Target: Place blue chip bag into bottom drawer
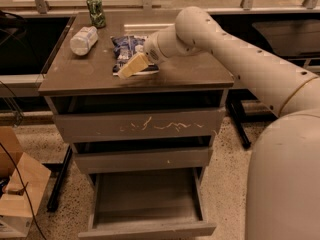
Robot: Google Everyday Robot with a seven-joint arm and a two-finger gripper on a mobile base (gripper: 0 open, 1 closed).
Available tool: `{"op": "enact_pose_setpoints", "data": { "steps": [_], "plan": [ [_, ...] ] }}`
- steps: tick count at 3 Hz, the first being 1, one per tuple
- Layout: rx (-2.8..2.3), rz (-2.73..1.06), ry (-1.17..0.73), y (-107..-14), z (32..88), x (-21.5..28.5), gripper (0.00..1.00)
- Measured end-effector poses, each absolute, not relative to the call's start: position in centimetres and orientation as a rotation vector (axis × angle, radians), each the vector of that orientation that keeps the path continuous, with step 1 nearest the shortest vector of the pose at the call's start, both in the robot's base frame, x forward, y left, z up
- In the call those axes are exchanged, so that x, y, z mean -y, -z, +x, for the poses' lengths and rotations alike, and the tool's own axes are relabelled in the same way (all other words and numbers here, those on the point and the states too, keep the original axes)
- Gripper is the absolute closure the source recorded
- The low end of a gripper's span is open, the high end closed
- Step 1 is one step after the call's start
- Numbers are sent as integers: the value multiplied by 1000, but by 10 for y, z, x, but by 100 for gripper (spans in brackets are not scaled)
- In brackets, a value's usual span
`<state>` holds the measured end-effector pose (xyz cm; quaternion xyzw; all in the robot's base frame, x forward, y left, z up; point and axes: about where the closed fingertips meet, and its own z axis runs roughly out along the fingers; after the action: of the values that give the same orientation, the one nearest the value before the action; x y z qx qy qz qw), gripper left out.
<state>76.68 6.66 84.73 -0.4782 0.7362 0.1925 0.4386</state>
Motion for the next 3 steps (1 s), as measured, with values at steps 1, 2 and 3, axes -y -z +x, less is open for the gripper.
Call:
{"op": "enact_pose_setpoints", "data": {
  "steps": [1, 2, 3],
  "plan": [
    [-1842, -1178, -504, -838, 778, -68, 0],
    [-1859, -1172, -526, -829, 792, -66, 18],
    [-1863, -1171, -534, -825, 799, -66, 42]
  ]
}}
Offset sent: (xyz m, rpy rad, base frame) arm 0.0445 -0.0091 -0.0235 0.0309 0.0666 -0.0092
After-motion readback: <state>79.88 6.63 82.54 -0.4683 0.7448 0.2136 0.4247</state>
